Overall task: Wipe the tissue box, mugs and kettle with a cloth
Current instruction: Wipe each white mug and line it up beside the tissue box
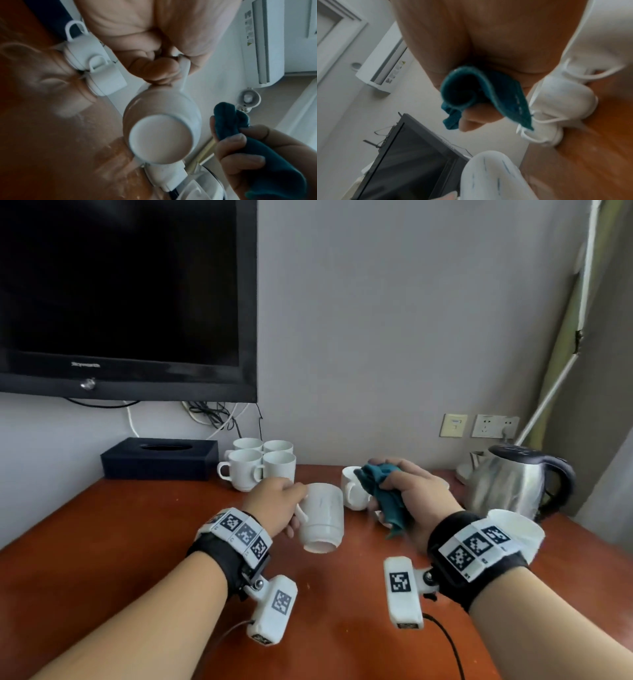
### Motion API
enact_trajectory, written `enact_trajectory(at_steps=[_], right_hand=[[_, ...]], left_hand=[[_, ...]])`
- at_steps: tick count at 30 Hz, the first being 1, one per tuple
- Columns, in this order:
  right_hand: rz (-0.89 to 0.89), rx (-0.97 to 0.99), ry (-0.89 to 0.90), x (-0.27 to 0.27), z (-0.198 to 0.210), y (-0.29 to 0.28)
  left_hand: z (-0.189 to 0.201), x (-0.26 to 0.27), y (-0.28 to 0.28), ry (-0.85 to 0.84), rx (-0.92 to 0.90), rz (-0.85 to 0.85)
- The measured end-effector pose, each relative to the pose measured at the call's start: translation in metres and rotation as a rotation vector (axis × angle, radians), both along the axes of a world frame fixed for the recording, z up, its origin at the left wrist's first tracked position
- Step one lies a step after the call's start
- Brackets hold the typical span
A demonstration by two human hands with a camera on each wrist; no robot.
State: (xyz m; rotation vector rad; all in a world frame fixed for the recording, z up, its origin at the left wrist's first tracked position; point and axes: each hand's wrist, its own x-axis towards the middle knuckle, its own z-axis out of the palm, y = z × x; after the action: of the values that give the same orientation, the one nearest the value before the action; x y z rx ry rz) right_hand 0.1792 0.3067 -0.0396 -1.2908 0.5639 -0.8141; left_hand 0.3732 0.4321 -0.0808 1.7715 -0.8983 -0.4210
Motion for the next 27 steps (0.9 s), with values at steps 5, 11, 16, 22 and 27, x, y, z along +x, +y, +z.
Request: enact_trajectory(at_steps=[5, 11, 16, 22, 27], right_hand=[[0.078, 0.011, 0.017, 0.053, -0.028, 0.008], [0.135, 0.192, -0.108, 0.101, -0.059, 0.002], [0.022, 0.177, -0.172, 0.12, -0.079, -0.004], [0.033, -0.082, -0.18, 0.119, -0.086, -0.008], [0.068, -0.314, -0.116, 0.125, -0.089, -0.005]], left_hand=[[-0.019, 0.033, 0.016, 0.045, -0.016, 0.117], [-0.029, 0.057, 0.009, 0.166, -0.086, 0.148], [-0.035, 0.071, 0.003, 0.186, -0.116, 0.162], [-0.042, 0.076, 0.0, 0.15, -0.115, 0.168], [-0.042, 0.071, -0.003, 0.031, -0.136, 0.151]])
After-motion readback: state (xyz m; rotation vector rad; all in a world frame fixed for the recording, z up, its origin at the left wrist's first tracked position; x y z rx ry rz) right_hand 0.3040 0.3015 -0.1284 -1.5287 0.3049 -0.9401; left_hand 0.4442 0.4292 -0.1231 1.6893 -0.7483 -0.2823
